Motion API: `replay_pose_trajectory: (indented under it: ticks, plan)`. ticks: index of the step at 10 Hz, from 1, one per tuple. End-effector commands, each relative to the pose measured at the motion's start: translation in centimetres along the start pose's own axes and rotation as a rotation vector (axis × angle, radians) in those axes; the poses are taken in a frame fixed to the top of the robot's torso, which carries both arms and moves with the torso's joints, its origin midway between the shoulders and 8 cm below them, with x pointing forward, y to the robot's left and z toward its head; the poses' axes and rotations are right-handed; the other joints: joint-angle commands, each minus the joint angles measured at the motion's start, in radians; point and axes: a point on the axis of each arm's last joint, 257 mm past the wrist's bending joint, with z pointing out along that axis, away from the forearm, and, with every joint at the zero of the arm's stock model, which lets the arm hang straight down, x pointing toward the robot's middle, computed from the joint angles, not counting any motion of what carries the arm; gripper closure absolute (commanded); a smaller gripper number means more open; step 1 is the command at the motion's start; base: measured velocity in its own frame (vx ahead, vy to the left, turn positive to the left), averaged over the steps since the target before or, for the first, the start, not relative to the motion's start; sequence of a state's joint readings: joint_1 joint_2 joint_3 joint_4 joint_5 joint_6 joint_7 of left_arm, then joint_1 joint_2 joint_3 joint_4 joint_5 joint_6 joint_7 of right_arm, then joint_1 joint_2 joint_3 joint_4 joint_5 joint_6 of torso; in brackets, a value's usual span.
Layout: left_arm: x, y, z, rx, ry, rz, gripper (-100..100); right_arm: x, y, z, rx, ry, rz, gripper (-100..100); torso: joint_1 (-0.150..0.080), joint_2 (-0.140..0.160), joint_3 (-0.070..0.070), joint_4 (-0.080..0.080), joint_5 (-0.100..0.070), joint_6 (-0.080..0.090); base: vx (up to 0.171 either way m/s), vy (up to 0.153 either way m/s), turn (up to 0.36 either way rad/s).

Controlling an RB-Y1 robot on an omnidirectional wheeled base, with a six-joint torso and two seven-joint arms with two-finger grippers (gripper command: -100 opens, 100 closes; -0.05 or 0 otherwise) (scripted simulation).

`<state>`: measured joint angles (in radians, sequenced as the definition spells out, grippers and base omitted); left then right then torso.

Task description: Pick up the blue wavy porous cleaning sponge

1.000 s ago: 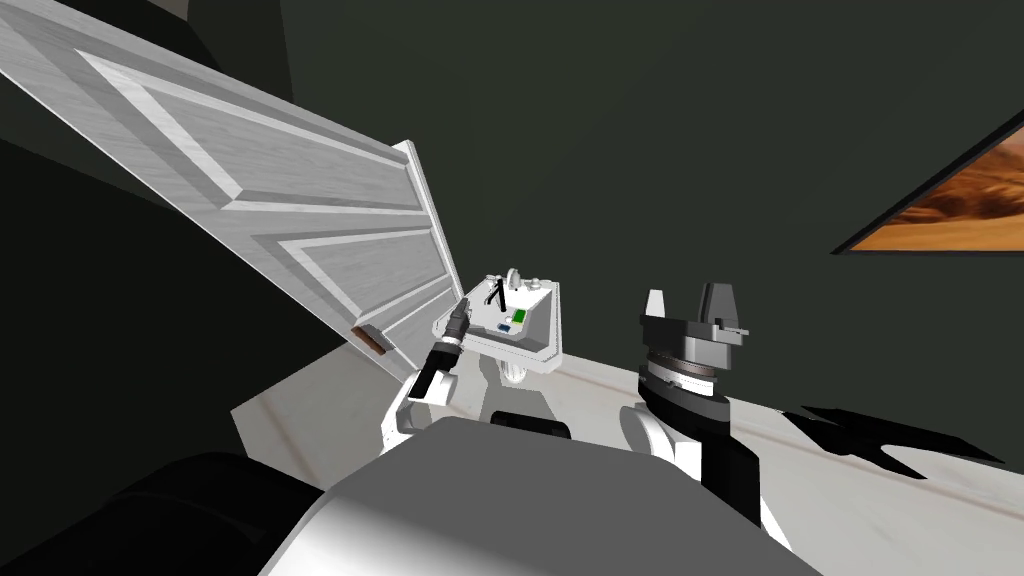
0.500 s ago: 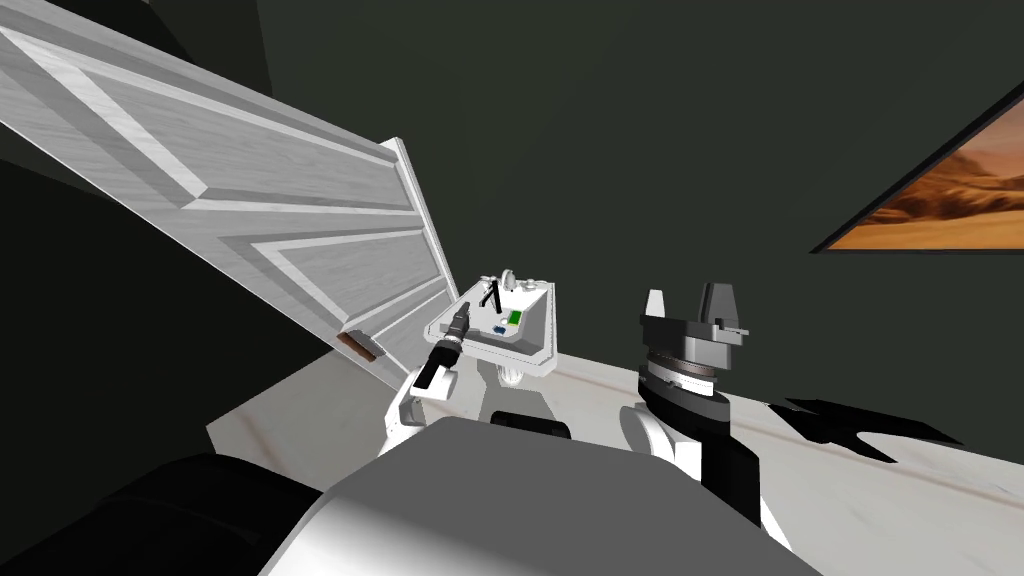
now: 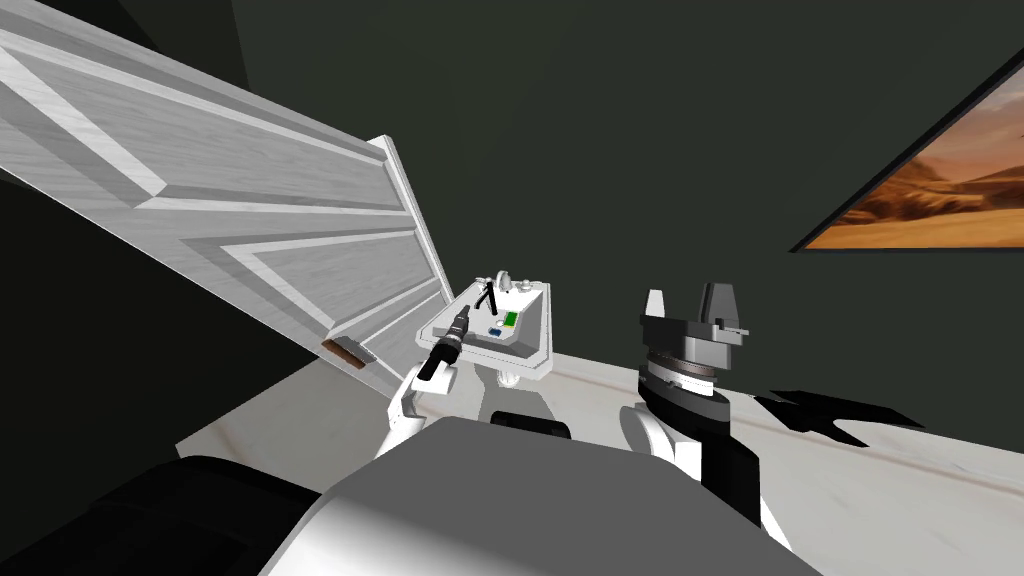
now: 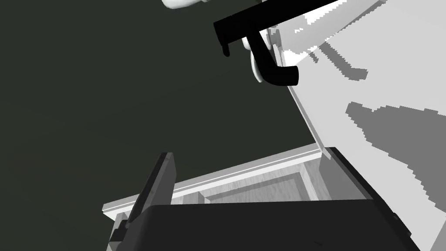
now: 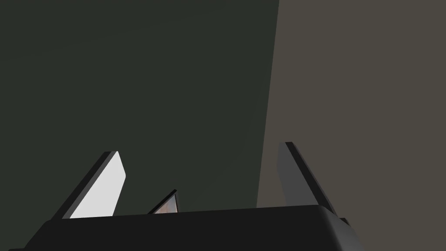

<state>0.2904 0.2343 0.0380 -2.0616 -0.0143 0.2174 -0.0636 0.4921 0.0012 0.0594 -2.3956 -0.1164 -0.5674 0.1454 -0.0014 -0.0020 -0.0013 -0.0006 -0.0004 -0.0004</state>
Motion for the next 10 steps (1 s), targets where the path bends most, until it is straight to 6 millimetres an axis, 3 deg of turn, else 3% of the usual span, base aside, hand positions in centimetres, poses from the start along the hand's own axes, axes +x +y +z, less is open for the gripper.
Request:
replay_pose_trajectory:
  ticks: [1,10]
  plan:
    - [0.0,0.8,0.0,-0.034,0.001,0.003,-100,0.0,0.0,0.0,0.000,0.000,0.000,0,0.000,0.000,0.000,0.000,0.000,0.000,0.018,-0.012,0.008]
    - [-1.3,7.3,0.9,-0.273,-0.006,0.059,-100,0.0,0.0,0.0,0.000,0.000,0.000,0,0.000,0.000,0.000,0.000,0.000,0.000,0.031,-0.020,-0.039]
